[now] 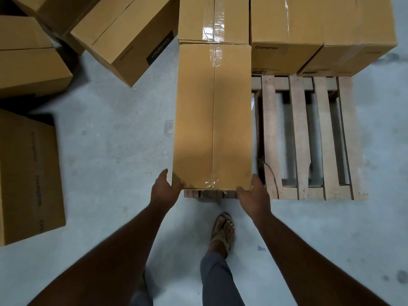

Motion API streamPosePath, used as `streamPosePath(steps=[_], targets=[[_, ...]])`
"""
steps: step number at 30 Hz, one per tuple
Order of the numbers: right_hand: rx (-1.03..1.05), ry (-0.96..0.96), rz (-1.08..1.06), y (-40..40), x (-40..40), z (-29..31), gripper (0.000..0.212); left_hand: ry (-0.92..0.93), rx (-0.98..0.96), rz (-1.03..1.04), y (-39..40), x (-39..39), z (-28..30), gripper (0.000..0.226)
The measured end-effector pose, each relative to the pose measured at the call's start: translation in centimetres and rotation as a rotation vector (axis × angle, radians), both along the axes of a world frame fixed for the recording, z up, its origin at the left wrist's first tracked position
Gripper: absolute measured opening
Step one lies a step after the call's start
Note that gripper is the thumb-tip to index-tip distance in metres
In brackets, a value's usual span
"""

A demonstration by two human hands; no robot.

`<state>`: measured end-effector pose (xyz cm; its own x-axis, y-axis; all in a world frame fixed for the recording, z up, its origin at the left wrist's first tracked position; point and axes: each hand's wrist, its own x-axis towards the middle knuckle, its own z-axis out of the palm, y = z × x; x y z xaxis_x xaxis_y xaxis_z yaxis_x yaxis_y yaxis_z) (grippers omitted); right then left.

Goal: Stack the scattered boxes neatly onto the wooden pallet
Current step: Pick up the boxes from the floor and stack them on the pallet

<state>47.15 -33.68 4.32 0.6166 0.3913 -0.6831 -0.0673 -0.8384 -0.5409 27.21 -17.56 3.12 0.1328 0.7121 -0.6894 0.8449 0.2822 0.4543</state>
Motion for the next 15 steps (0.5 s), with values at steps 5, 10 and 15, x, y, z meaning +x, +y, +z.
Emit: streamPosePath(steps=[5,10,15], targets=[[0.218,-0.006,-0.015,1.8,-4.3,7.8,0.04,-0.244,-0.08,0.132,-0.7,-2.0,7.4,0.065],[0.321,0.134,-0.11,5.8,-13.1,14.5,0.017,-0.413,-0.067,0.288,-0.8,-8.7,14.0,0.031],[0.388,0.276,-0.067,12.6,-27.8,19.3,0.012,-0.533,-0.03,0.565,2.5,-22.3,17.6,0.022]])
